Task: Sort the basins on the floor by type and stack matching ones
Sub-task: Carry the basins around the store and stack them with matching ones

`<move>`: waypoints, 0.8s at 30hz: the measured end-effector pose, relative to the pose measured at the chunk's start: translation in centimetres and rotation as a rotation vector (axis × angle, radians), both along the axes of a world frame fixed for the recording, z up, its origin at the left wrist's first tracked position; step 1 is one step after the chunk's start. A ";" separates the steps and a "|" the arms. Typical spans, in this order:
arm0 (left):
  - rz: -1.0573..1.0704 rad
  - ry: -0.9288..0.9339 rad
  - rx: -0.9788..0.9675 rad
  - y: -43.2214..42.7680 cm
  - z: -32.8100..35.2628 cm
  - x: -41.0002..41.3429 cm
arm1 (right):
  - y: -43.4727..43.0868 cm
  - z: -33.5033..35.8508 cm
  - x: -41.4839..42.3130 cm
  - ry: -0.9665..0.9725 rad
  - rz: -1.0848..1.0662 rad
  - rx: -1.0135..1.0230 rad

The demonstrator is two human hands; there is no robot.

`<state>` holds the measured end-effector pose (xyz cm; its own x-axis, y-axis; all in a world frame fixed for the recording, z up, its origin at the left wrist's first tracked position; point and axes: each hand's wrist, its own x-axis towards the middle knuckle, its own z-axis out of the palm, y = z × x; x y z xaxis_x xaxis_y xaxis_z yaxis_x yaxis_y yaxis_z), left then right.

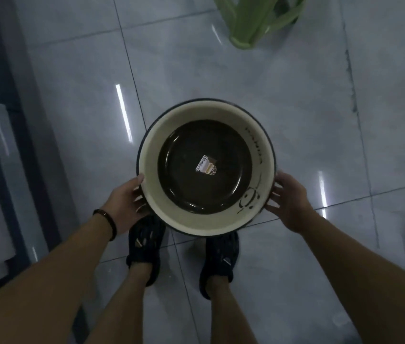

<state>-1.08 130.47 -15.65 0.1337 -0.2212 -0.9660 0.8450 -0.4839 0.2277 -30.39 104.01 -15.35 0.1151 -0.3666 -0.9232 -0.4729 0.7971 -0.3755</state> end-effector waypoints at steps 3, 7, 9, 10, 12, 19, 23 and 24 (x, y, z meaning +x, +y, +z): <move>-0.057 0.016 -0.097 0.5 -3.4 2.0 | -0.4 -3.7 -1.2 -0.128 -0.043 0.050; -0.160 -0.004 -0.229 0.2 -6.0 3.9 | -0.9 -6.6 -2.7 -0.255 -0.089 0.123; -0.167 0.001 -0.280 -0.8 -6.3 4.1 | -0.8 -7.2 -2.8 -0.298 -0.101 0.120; -0.178 0.004 -0.283 -1.2 -6.2 4.0 | -0.7 -7.2 -2.7 -0.315 -0.106 0.109; -0.195 0.025 -0.266 -1.6 -5.9 4.0 | 0.0 -6.7 -2.2 -0.330 -0.094 0.098; -0.190 -0.001 -0.234 -4.5 2.8 3.4 | 0.8 2.1 -2.9 -0.236 -0.126 0.104; -0.302 0.021 -0.269 -8.0 13.1 3.7 | 0.0 12.9 -5.2 -0.196 -0.246 0.049; -0.353 0.017 -0.289 -9.4 16.2 3.7 | -0.1 16.0 -6.0 -0.200 -0.267 0.029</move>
<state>2.63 121.07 0.59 -0.0135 -0.5109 -0.8595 0.6444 -0.6617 0.3832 -36.41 103.93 0.67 0.1983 -0.3821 -0.9026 -0.1655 0.8946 -0.4151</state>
